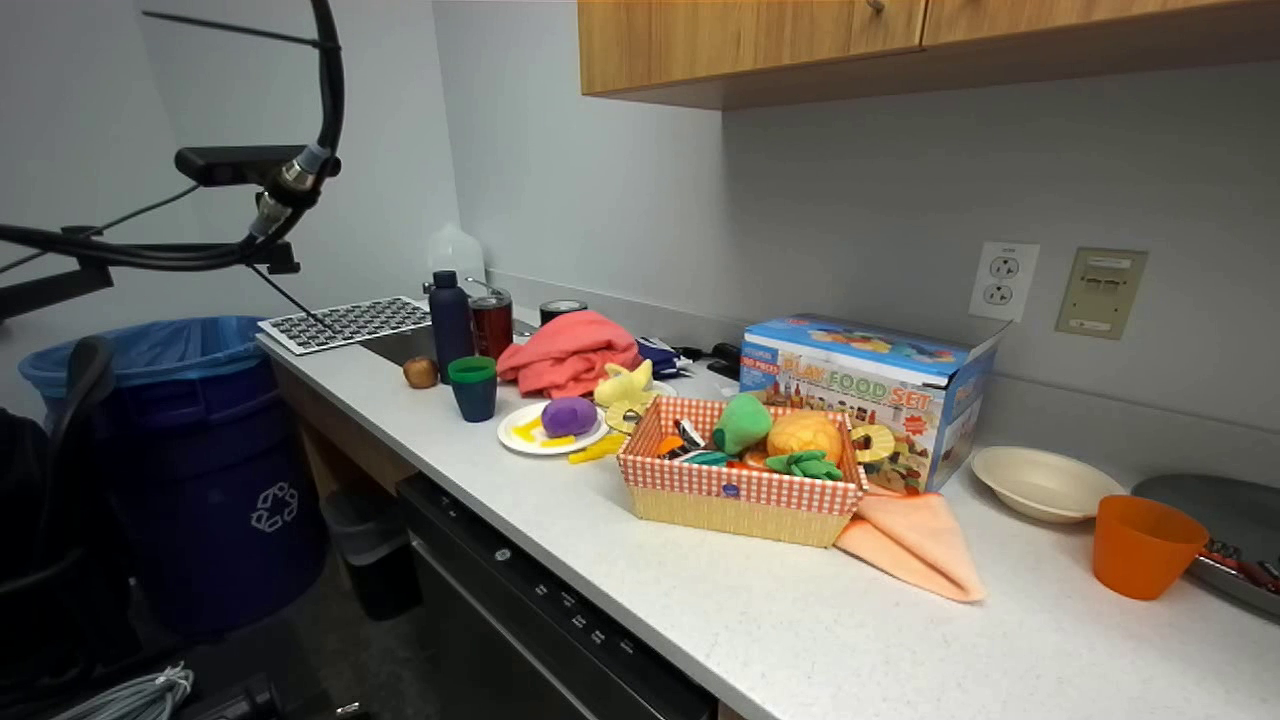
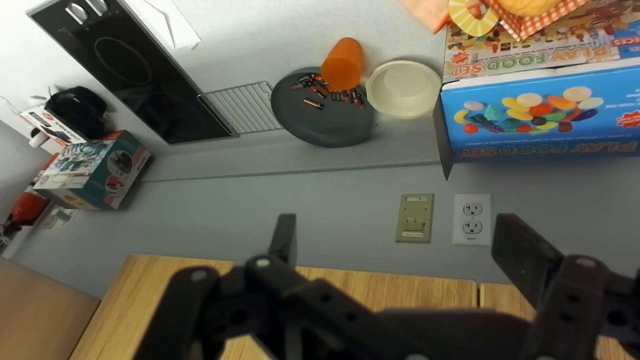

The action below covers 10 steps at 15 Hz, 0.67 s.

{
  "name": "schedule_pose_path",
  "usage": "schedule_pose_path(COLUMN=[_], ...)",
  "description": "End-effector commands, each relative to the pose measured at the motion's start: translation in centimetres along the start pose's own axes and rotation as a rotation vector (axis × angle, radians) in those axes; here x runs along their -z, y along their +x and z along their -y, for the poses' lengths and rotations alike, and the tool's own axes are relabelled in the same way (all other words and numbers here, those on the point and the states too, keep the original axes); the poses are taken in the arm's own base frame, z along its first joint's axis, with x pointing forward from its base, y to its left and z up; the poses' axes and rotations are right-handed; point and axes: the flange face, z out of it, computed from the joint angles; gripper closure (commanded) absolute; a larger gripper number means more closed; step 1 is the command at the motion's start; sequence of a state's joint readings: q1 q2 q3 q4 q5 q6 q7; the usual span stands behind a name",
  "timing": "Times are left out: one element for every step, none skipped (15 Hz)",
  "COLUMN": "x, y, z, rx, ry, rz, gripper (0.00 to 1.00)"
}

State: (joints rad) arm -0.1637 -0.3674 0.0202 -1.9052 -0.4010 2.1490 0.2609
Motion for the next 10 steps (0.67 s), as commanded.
schedule_pose_path(x=[0.3,0.4,0.6,0.8,1.0,1.1,1.1,1.0,0.8,0.6], y=[1.0,1.3,1.5,1.7,2.0,2.3,2.5,2.8,3.0,3.1], z=[-0.8,-1.0,-1.2,-1.2,-1.2,-1.0,-0.8,-0.7,-0.7,-0.7], rx=[-0.03,-0.04,-0.049,-0.053,-0.054,-0.047,-0.04,-0.035,-0.033,-0.034], ry=[-0.01,-0.011,-0.01,-0.005,0.0,0.009,0.016,0.02,0.024,0.031], rz=[-0.028,-0.034,-0.041,-0.055,-0.068,-0.083,-0.098,-0.113,-0.127,-0.136], gripper=[0.0,0.0,0.0,0.0,0.0,0.0,0.0,0.0,0.0,0.0])
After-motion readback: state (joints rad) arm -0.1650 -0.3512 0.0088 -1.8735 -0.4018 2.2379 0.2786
